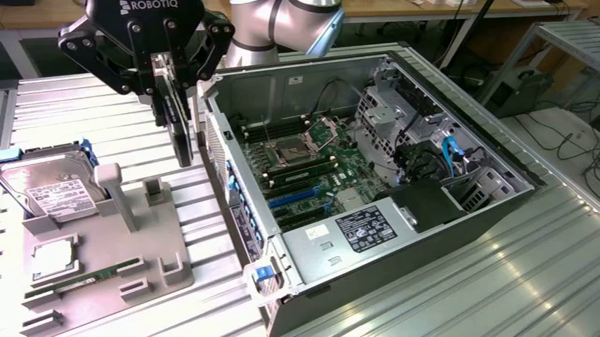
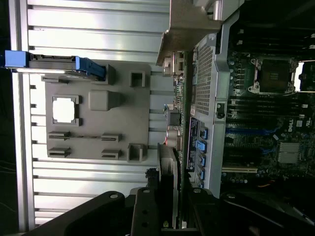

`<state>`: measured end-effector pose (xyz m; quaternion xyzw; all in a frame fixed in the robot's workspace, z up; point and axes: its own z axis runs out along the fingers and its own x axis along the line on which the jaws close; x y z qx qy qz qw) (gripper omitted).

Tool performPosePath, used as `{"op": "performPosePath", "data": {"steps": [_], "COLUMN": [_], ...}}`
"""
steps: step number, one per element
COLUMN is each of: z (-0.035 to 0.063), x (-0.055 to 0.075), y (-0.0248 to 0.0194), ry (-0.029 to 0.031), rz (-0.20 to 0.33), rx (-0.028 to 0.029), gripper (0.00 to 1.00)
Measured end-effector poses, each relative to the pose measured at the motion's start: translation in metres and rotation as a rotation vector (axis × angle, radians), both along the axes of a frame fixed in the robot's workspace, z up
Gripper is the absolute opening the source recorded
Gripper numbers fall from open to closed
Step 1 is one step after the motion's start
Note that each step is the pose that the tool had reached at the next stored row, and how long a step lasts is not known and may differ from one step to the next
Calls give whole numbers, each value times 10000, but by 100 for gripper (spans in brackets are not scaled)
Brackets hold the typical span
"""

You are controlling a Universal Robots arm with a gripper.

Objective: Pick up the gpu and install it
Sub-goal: 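Pick up the gpu and move the gpu toward the slot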

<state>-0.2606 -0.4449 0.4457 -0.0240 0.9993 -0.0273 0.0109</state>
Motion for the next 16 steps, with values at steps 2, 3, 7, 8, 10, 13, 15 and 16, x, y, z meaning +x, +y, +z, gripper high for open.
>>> {"op": "performPosePath", "data": {"steps": [2,3,7,8,10,13,15,16], "z": [0,0,-1,-1,-1,-1,-1,-2], "x": [13,20,56,63,77,108,125,131], "y": [0,0,0,0,0,0,0,0], "ry": [0,0,-1,0,0,0,0,-1], "rz": [0,0,0,0,0,0,0,-1], "rx": [1,0,1,0,1,1,0,0], "gripper": [27,27,27,27,27,27,27,27]}}
